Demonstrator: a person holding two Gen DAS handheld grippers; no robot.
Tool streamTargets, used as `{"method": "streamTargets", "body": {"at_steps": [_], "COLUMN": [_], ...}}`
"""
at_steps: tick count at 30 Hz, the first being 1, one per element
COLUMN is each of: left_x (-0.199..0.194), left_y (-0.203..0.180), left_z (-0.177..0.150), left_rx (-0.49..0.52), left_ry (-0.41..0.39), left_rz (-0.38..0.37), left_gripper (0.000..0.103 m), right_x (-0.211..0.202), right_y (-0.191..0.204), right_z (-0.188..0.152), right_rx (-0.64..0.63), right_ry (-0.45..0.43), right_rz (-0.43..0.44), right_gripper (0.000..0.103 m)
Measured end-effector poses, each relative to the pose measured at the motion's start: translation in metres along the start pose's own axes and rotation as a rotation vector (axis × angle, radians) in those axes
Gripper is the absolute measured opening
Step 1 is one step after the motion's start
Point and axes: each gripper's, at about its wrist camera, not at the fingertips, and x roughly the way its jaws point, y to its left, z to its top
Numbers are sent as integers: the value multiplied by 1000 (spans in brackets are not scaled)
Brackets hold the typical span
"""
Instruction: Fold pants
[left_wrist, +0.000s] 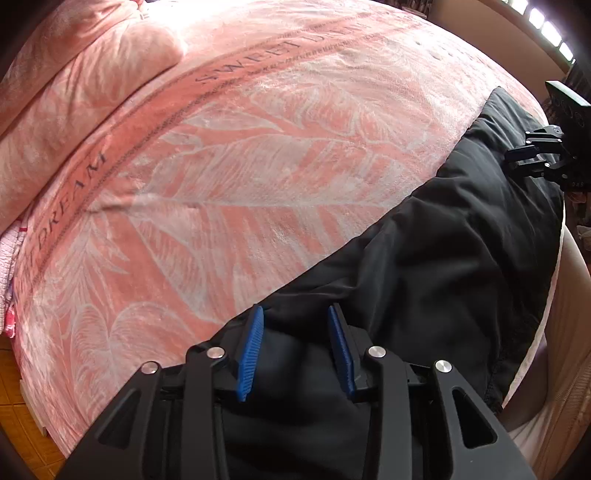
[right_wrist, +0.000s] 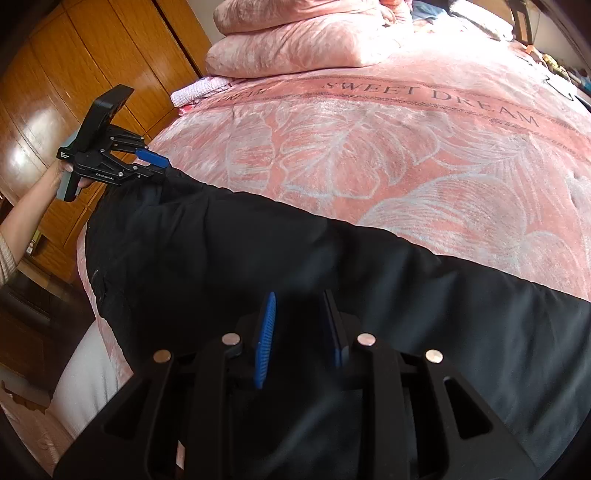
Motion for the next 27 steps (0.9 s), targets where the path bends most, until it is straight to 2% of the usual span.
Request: {"method": "streamTargets", "body": {"at_steps": [5, 8, 10, 11, 12, 14, 18, 20, 23, 27], "left_x": [24, 22, 20, 23, 28, 32, 33, 29, 13, -12], "left_y": [-3, -5, -6, -5, -3, -1, 13, 20, 9, -6], "left_z": [9, 11, 12, 13, 13, 13, 6, 0, -10, -43], "left_rx": [62, 76, 85, 86, 80, 68, -13, -82, -96, -302], "left_ry": [75, 67, 51, 65, 82, 82, 58, 34, -3, 18], "left_rz": [-13, -13, -26, -22, -27, -40, -84, -104, -4, 130], "left_gripper": [37, 36, 28, 13, 8, 2, 1, 1, 7, 36], "right_x": [6, 9, 11, 11, 12, 12, 12, 9, 1, -10], "right_y": [-6, -10, -10, -11, -11, -12, -13, -12, -6, 11], "right_z": [-1, -1, -1, -1, 0, 0, -1, -2, -5, -13], "right_rx": [27, 42, 48, 51, 57, 68, 87, 94, 99, 131], "right_ry": [12, 13, 11, 10, 9, 5, 3, -1, -13, -25], "right_rz": [17, 26, 30, 30, 31, 32, 18, 12, -9, -33], "right_gripper": [27, 25, 25, 25, 25, 25, 21, 21, 28, 28]}}
